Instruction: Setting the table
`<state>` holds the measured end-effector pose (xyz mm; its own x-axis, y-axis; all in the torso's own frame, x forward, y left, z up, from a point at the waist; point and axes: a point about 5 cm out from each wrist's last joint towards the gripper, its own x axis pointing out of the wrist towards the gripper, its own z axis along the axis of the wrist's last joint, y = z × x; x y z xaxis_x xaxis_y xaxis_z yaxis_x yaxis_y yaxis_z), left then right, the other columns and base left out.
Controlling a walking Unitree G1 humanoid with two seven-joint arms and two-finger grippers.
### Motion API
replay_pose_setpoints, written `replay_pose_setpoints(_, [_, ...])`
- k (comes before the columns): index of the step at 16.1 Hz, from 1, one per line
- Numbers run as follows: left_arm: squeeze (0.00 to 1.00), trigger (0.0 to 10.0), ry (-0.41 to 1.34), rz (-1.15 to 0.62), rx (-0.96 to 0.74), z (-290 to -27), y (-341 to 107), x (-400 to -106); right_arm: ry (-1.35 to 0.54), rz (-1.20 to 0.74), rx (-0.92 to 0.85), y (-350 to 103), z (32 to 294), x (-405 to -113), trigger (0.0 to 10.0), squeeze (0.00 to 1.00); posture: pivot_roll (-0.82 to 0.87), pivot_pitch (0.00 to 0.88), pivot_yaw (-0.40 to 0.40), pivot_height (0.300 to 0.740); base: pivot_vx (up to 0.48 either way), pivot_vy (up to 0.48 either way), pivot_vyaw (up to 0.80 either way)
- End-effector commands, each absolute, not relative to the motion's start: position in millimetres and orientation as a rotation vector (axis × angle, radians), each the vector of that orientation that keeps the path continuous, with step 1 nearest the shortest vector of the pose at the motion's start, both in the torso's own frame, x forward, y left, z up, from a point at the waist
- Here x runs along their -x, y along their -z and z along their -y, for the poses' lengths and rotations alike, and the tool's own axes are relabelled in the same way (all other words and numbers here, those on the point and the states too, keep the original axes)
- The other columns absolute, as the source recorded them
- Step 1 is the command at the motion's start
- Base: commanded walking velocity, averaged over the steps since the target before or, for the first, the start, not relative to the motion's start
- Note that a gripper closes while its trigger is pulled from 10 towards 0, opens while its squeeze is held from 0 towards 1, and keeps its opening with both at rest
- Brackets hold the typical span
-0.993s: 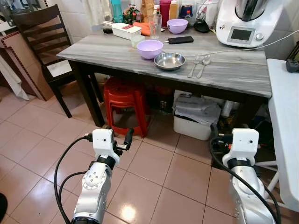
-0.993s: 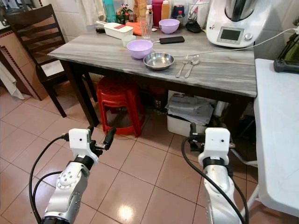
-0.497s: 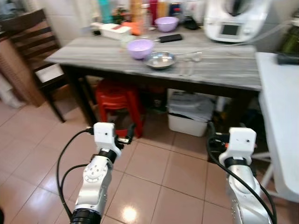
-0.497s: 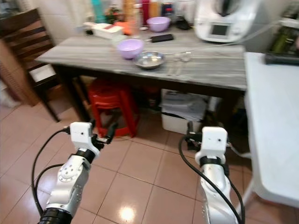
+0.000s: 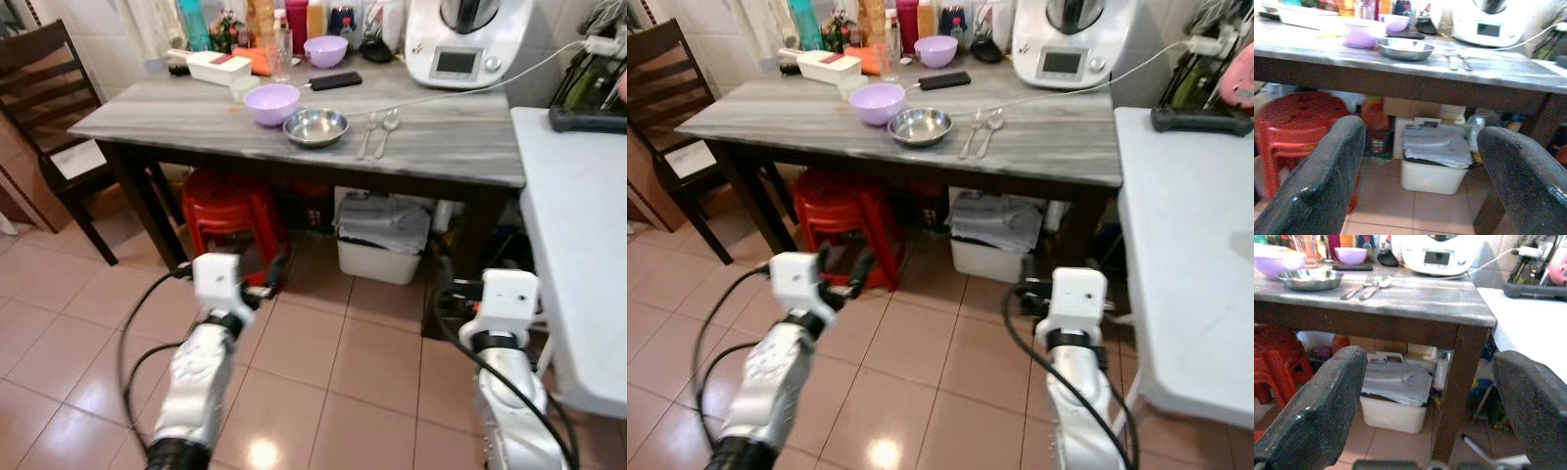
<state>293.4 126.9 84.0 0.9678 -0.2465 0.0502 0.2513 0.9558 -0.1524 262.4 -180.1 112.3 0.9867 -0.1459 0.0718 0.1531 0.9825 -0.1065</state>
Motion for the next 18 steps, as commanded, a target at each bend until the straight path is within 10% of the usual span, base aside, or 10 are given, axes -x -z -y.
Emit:
replay_pose_setpoints(1, [0.0,10.0,0.274,0.043,0.163,-122.0,-86.8,-292.3,0.156,0.087,0.115,-117.5,183.5,-262.5,10.0,0.0,-0.15,0.0,0.076,0.74,0.0,-0.42,0.0])
replay_pose_setpoints(18, [0.0,10.0,0.297,0.051,0.166,-121.4,-91.7,-294.4,0.151,0.106,0.1,-120.3,179.9,-265.2,10.0,0.0,-0.15,0.0,0.083,0.74,0.0,-0.402,-0.39])
